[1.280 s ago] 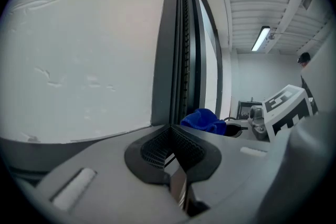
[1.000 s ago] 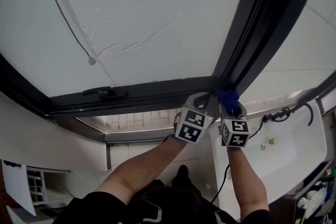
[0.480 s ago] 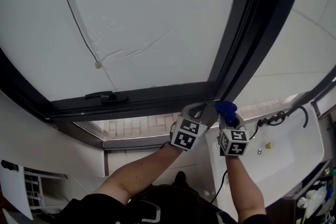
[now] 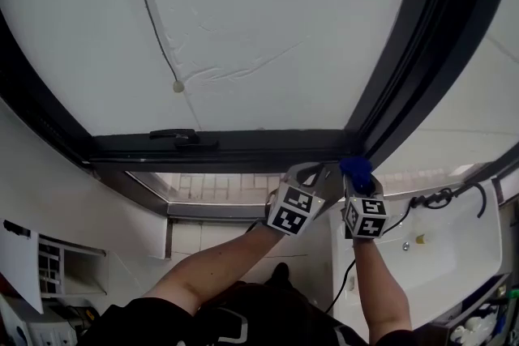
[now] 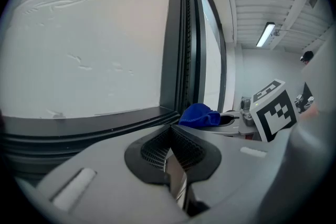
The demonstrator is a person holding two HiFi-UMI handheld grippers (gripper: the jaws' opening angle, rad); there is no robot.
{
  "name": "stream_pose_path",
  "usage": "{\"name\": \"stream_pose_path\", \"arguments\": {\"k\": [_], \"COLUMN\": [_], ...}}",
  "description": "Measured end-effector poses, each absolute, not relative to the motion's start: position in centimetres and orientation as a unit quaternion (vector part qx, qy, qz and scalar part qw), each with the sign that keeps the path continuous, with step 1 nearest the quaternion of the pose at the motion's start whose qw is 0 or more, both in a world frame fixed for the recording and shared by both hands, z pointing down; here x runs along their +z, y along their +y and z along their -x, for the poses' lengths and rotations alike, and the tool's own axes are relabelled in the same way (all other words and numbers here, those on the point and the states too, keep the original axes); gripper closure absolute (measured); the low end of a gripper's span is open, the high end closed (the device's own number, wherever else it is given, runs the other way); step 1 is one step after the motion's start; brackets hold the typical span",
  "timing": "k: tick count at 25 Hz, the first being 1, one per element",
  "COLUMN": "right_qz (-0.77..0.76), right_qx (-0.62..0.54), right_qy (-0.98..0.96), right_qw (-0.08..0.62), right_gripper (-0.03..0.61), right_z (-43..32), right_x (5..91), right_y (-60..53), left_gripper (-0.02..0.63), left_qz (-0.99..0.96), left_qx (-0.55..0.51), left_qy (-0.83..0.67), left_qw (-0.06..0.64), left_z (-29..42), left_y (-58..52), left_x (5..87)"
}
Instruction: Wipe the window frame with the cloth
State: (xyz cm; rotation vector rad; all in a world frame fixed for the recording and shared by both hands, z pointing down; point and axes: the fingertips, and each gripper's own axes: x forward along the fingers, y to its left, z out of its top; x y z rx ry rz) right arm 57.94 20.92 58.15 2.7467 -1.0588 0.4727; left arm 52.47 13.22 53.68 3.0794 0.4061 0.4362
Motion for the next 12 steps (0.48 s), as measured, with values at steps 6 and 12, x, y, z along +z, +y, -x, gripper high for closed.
{"name": "stream_pose_path", "arguments": {"k": [6, 12], "right_qz": [-0.902, -0.892], "right_qx": [0.157, 0.161], "right_qy": [-0.391, -0.41], "right_qw": [0.091, 0.1], "right_gripper": [0.436, 0.436], "right_z": [-56.6, -55.2], "right_x": [58.4, 58.4], "right_y": [17.7, 15.4], "left_gripper": [0.623, 0.623], "left_qz": [-0.985, -0.988], "left_qx": [0.135, 0.131], "left_qy": [0.104, 0.079], "left_qw": [0.008, 0.011], "left_z": [-51.7, -50.2], "left_y": [10.9, 8.5], "left_x": [53.6, 53.4]}}
